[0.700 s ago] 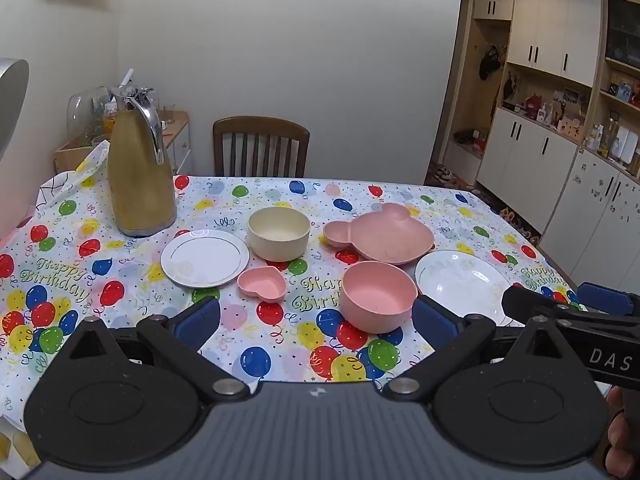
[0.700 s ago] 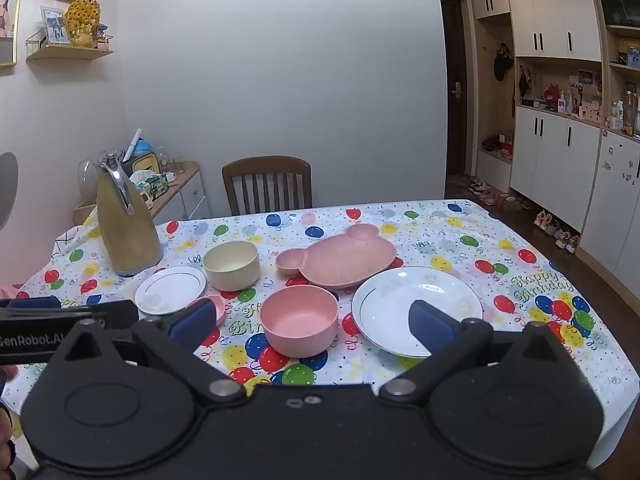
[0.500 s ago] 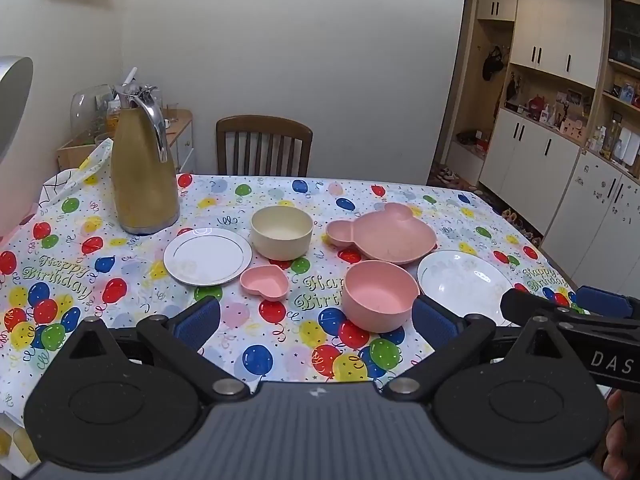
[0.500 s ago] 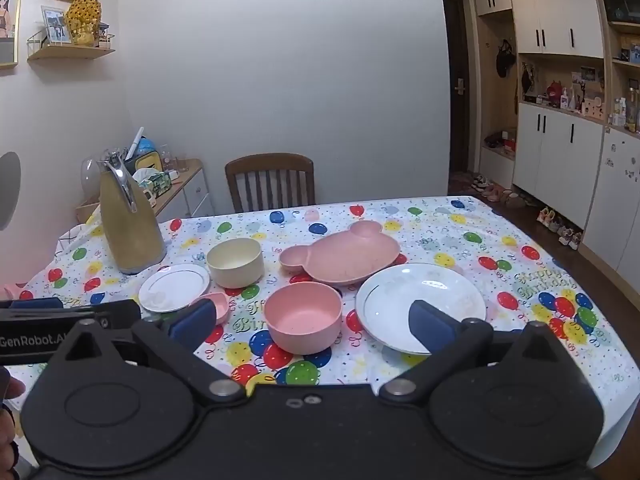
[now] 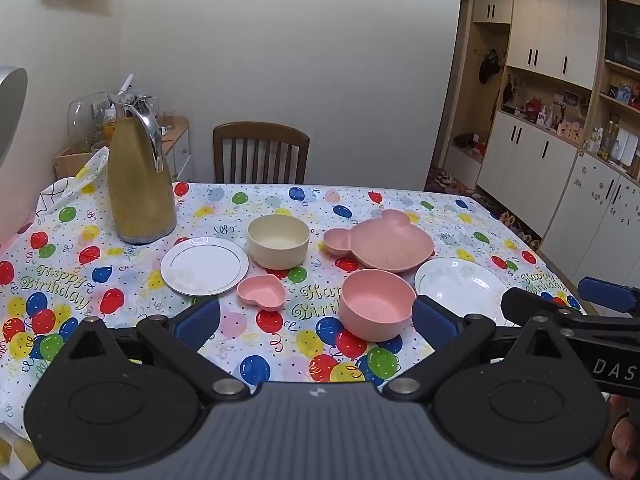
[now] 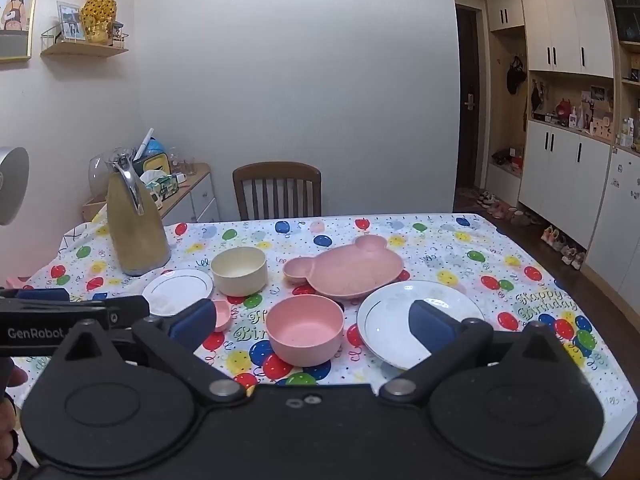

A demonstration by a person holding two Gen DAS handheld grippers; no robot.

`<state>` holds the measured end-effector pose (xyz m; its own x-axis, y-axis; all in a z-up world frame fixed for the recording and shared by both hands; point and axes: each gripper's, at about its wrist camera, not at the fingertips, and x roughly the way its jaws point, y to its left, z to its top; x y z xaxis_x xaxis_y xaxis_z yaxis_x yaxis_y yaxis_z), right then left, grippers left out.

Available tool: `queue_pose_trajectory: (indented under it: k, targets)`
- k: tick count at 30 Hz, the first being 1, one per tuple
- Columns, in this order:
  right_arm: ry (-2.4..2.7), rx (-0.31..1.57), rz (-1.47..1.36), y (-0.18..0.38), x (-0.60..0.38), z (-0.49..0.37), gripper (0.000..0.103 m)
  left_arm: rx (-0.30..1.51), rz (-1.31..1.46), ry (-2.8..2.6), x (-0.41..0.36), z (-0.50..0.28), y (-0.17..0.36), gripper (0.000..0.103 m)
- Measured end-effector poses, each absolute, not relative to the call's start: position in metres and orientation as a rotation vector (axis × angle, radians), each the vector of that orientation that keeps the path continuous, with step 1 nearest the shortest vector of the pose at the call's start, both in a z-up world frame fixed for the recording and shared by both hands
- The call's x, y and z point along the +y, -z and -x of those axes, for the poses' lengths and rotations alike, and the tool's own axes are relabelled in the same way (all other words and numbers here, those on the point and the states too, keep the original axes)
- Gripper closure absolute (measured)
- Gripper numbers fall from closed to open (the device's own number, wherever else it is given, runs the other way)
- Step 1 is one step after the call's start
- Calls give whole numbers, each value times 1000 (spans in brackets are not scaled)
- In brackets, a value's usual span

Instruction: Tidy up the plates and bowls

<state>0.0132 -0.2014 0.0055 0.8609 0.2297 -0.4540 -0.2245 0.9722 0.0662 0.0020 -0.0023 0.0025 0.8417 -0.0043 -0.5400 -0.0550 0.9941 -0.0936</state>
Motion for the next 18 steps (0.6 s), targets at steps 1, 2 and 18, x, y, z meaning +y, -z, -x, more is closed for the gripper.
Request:
queue_pose_trajectory:
  k: [1,2,18]
  targets:
    - [-238,477,-8,-6,-202,-14,0,571,107,-28,-3,-2,-2,0]
    - [-236,477,-4,-6,-202,-15,0,572,107,-28,-3,-3,-2,0]
    - [-199,513,-4,-6,-212,-26,0,623,106,-19,-13,-19,1,0]
